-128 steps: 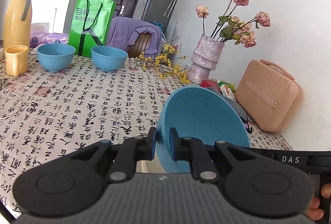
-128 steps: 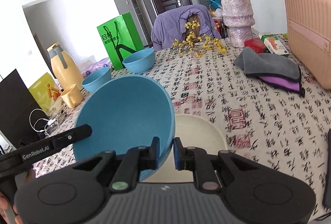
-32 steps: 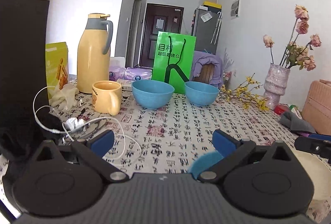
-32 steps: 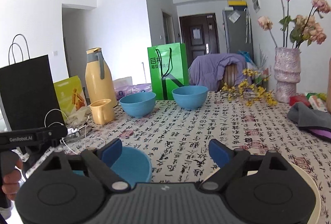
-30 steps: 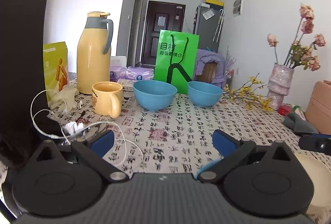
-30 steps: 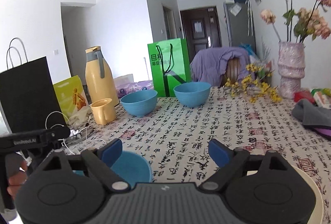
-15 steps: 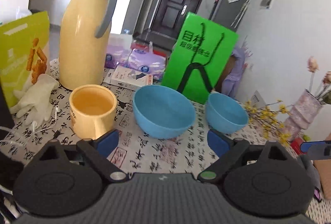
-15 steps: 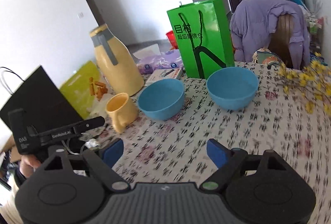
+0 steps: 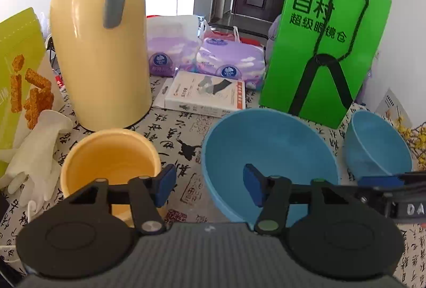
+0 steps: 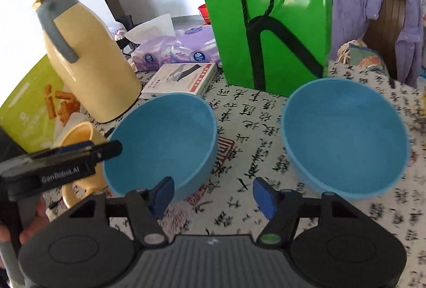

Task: Organize plates and bowls
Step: 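Close both grippers on the rim of a blue bowl, then lift the blue bowl and carry it over the placed blue bowl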

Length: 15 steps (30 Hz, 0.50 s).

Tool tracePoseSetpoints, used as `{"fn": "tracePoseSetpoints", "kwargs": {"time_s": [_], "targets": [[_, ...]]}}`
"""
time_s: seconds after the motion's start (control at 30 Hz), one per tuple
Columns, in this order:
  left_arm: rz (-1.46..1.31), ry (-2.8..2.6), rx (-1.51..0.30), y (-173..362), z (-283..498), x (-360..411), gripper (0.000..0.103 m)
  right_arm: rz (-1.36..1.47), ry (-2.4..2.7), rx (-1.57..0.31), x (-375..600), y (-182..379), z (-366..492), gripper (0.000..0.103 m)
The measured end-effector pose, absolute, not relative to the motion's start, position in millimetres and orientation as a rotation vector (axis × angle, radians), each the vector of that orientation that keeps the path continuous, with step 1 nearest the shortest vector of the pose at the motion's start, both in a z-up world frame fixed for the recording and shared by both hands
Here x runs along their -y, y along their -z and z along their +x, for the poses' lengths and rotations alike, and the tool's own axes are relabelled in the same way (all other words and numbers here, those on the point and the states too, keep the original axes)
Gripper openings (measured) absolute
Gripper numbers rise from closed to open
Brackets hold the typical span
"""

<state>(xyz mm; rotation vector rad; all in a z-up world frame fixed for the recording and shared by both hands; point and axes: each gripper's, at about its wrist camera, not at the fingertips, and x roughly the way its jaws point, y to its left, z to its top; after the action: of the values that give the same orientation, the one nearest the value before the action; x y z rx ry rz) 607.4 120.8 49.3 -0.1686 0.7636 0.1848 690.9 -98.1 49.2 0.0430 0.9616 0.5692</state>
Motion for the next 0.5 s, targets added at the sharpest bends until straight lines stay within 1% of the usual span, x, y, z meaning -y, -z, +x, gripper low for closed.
{"fn": "tracePoseSetpoints", "kwargs": {"time_s": [0.03,0.07,0.1,0.17,0.2,0.27,0.3,0.33,0.43,0.5], "targets": [[-0.161,-0.176,-0.768,-46,608,-120,0.052,0.062,-0.579,-0.96,96,-44,694,0.065],[-0.152,-0.173,-0.772,-44,608,-119,0.047,0.08,-0.588,-0.961,95,-40,697,0.064],[-0.142,-0.177,-0.776,-43,609,-118,0.044,0.095,-0.591,-0.962,94,-36,700,0.062],[-0.14,-0.183,-0.787,-40,612,-119,0.032,0.105,-0.578,-0.967,90,-30,704,0.051],[-0.149,-0.189,-0.794,-39,614,-120,0.03,0.111,-0.571,-0.967,89,-27,705,0.048],[-0.165,-0.195,-0.796,-38,615,-123,0.025,0.138,-0.577,-0.963,87,-24,706,0.037],[-0.168,-0.191,-0.796,-39,615,-123,0.023,0.15,-0.583,-0.961,86,-23,706,0.034],[-0.17,-0.186,-0.797,-39,614,-122,0.016,0.154,-0.591,-0.957,84,-24,707,0.026],[-0.168,-0.202,-0.798,-43,608,-117,0.013,0.129,-0.577,-0.951,80,-29,701,0.02],[-0.166,-0.191,-0.788,-48,599,-113,0.013,0.102,-0.566,-0.944,80,-33,694,0.019]]}}
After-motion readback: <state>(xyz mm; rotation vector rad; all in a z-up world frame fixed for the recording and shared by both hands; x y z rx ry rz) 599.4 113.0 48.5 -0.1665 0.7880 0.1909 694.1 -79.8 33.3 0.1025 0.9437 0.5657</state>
